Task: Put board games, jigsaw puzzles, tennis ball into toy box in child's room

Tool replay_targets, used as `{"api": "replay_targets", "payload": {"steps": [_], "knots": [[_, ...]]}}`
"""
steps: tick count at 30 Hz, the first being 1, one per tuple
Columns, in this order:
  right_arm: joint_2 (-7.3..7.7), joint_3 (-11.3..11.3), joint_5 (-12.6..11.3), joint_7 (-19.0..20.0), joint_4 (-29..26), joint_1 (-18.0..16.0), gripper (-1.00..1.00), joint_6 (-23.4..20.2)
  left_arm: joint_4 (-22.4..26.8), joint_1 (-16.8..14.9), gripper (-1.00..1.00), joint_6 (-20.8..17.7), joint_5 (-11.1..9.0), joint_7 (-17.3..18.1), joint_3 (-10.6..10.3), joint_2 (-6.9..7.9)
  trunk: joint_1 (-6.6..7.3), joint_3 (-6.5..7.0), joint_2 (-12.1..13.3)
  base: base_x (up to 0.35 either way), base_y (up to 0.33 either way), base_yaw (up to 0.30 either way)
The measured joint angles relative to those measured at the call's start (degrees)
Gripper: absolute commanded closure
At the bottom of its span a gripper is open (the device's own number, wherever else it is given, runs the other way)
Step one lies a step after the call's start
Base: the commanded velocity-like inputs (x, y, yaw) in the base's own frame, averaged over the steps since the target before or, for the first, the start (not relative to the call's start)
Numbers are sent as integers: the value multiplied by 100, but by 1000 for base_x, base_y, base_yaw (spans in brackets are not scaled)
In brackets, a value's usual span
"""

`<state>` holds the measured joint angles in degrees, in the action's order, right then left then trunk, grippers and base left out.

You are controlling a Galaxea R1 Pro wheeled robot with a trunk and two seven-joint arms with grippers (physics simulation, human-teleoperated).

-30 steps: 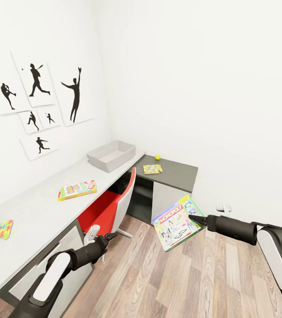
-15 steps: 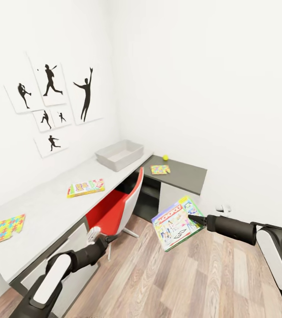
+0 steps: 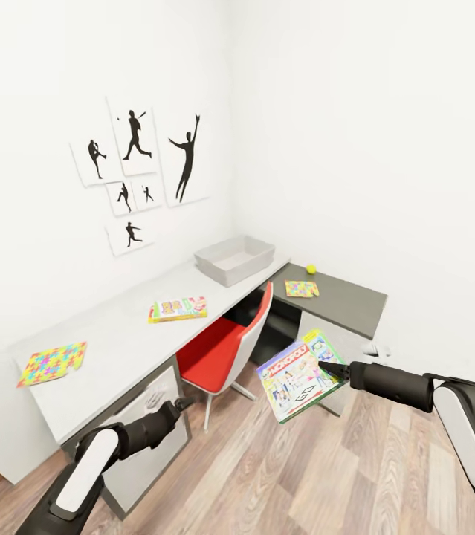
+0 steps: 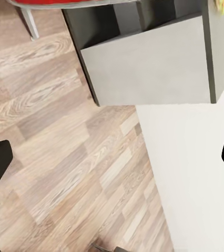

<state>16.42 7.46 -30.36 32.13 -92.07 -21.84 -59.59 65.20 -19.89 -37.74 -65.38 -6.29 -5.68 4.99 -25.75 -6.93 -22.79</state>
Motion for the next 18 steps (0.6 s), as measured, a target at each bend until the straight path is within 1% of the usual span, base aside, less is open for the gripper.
{"api": "replay_targets", "payload": {"steps": [8, 11, 18], "knots": [[-7, -5, 1, 0, 0, 0, 100, -2, -4, -1, -100, 3, 5, -5, -7, -7, 0, 8, 0, 0, 0, 293], [-50, -12, 20, -17, 0, -4, 100, 1, -3, 0, -100, 55, 6, -7, -39, -28, 0, 14, 0, 0, 0, 293], [-43, -11, 23, -12, 0, -5, 100, -2, 26, 0, -100, 96, -4, -8, -59, -44, 0, 21, 0, 0, 0, 293]]}}
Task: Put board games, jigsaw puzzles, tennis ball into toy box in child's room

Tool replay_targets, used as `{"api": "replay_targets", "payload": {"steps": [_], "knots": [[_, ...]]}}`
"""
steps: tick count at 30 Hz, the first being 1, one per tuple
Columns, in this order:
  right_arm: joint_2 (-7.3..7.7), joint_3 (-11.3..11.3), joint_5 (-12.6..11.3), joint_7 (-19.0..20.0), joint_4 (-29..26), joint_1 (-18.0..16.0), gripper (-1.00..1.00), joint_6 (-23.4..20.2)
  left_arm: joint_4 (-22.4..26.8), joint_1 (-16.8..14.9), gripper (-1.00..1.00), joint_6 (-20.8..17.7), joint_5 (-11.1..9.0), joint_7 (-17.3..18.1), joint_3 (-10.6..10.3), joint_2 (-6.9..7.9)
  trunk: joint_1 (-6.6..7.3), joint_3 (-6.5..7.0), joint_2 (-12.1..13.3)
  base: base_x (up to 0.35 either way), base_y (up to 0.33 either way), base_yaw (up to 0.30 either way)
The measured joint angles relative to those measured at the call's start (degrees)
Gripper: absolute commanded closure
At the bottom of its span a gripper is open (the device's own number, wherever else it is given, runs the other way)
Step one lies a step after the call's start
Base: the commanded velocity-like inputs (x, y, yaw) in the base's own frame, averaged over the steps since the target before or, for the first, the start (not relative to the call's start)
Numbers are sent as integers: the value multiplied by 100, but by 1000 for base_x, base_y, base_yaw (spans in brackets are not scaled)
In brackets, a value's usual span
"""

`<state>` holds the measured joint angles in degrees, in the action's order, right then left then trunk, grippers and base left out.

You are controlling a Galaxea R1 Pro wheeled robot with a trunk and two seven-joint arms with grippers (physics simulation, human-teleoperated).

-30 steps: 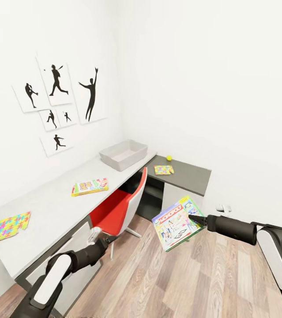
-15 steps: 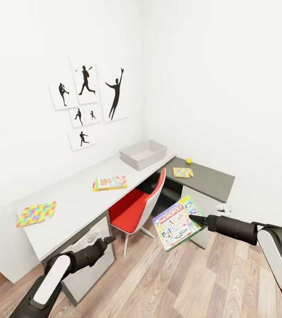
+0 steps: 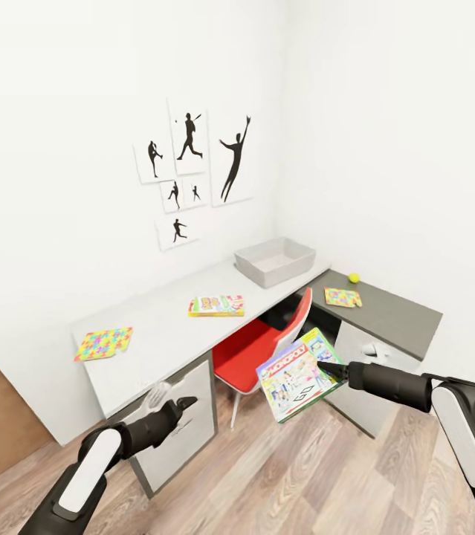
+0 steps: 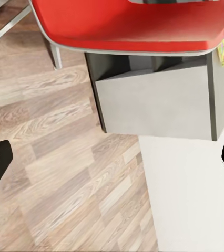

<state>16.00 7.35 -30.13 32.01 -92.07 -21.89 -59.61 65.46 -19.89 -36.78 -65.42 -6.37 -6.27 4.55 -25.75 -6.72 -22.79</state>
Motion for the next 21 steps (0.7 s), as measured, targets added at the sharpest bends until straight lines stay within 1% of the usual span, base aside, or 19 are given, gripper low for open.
{"api": "replay_targets", "payload": {"steps": [7, 18, 21], "knots": [[37, 9, -10, 8, 0, -3, 100, -1, 46, -1, -100, 16, -6, 0, -10, -21, 0, 6, 0, 0, 0, 293], [49, 26, -19, 14, 0, -3, 100, -1, 56, -1, -100, 19, -8, -1, -11, -27, 0, 23, 0, 0, 0, 293], [42, 137, -36, 17, -1, -4, 100, -3, 57, -2, -100, 19, -8, -1, -11, -28, 0, 25, 0, 0, 0, 263]]}}
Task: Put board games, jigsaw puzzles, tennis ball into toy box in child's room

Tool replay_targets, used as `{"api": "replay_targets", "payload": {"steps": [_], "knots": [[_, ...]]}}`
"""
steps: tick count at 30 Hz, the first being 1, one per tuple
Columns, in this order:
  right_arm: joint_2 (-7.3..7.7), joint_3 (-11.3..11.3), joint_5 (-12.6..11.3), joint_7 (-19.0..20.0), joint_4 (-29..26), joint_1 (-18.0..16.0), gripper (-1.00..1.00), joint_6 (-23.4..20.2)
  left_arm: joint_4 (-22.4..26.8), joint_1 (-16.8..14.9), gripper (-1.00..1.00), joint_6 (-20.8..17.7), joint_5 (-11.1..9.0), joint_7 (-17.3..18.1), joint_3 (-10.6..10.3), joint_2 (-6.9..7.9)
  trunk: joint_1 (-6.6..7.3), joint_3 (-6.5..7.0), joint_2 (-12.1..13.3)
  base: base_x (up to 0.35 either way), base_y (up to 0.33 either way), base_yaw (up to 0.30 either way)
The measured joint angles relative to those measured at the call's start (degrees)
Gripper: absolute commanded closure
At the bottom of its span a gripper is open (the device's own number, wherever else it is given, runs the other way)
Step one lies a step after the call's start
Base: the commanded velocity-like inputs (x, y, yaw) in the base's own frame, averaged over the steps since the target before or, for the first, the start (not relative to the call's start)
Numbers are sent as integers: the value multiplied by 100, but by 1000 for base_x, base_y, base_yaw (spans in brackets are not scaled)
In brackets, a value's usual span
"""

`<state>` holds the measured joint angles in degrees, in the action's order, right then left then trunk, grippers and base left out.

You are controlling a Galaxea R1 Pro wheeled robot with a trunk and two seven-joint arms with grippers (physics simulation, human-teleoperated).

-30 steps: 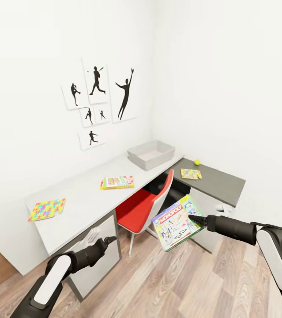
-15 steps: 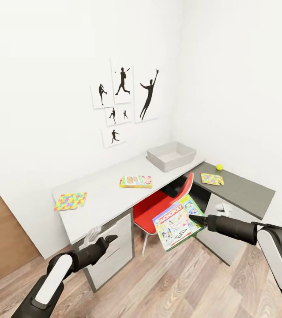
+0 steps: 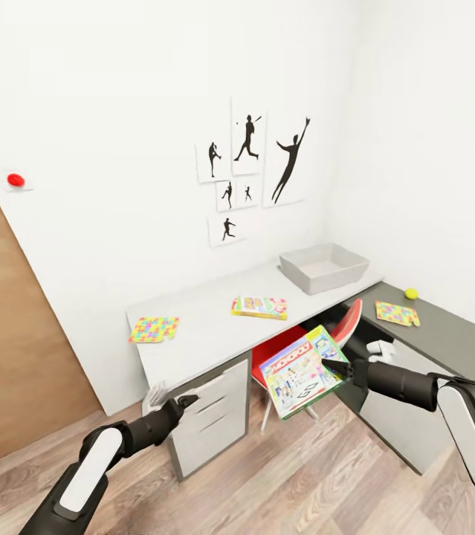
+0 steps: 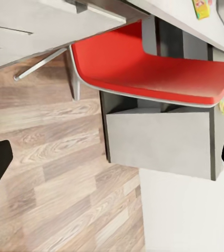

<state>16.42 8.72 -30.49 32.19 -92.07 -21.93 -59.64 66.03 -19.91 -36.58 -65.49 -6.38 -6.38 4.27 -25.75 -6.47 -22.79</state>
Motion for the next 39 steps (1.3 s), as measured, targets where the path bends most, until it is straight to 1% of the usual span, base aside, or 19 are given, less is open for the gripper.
{"api": "replay_targets", "payload": {"steps": [7, 17, 20, 25, 28, 33, 39], "knots": [[0, 106, -26, 1, -2, 1, 100, -7, -2, 0, -100, 1, 7, 1, -6, 2, 0, 1, 0, 0, -56, 156], [2, 145, -9, 0, -6, 2, 100, -4, -3, 0, -100, 7, 10, -3, -11, 0, 1, 2, 0, 49, -241, 22], [5, 148, -5, 0, -4, 2, 100, -4, -5, -1, -100, 10, 63, -14, -11, -3, 1, 2, 0, 96, -283, 3], [9, 154, 1, 0, -4, 2, 100, -2, -10, -5, -100, 20, 255, -8, -8, -10, 1, 2, 0, 108, -287, 1], [12, 156, 4, 0, -3, 2, 100, -8, -11, -5, -100, 25, 327, -3, -5, -20, 1, 2, 0, 124, -289, 1], [18, 161, 10, 0, -3, -1, 100, -6, -12, -6, -100, 24, 385, 6, -3, -32, 2, 1, 0, 145, -290, 0], [19, 172, 14, 0, -5, 0, 100, -5, -21, -9, -100, 23, 407, 9, -2, -35, 2, 1, 0, 159, -290, 0]]}}
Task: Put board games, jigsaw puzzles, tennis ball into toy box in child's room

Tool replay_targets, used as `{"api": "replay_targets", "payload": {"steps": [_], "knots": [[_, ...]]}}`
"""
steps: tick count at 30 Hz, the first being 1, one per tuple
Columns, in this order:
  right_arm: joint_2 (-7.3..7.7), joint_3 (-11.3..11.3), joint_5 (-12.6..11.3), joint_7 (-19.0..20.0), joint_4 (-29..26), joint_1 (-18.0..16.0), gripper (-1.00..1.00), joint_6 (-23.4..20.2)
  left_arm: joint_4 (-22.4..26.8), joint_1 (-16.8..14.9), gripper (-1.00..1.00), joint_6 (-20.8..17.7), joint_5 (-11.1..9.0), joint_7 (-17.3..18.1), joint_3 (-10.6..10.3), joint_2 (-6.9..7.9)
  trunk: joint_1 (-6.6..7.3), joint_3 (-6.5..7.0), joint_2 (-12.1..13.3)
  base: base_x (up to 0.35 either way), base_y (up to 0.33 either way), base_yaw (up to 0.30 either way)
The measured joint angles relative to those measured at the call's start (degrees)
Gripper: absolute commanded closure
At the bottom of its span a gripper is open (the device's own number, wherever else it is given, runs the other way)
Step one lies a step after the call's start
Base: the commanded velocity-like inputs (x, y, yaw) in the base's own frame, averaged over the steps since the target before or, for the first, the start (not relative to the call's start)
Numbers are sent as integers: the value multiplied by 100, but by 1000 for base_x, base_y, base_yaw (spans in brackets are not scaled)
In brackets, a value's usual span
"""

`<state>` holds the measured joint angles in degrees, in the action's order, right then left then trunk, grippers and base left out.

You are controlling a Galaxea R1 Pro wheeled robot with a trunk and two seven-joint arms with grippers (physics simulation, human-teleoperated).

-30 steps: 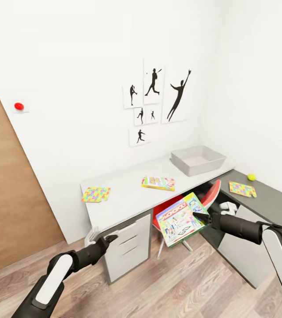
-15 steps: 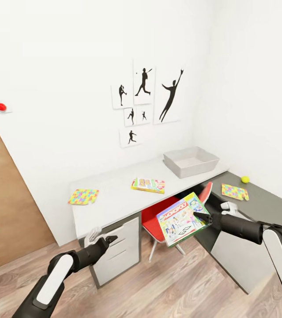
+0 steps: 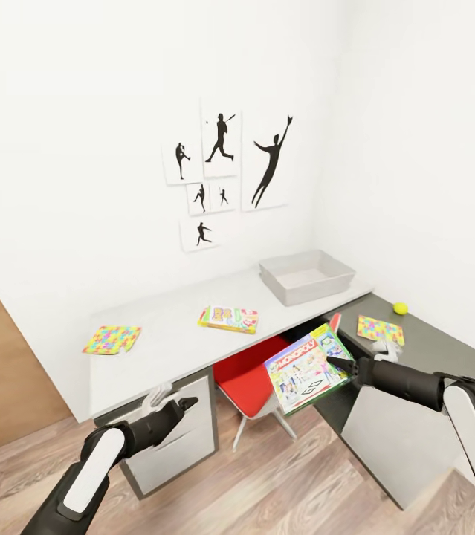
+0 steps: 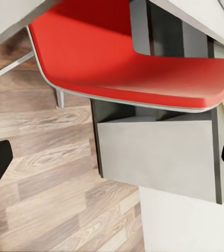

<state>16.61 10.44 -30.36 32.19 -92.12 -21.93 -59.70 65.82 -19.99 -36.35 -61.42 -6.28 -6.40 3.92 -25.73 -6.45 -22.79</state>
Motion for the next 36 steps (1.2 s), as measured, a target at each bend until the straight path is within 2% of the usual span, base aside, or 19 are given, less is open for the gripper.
{"api": "replay_targets", "payload": {"steps": [36], "knots": [[0, 3, 1, 0, 0, 2, 100, 0, -1, 0, -100, 2, 7, -1, 9, 8, 0, 0, 0, 162, -290, 0]]}}
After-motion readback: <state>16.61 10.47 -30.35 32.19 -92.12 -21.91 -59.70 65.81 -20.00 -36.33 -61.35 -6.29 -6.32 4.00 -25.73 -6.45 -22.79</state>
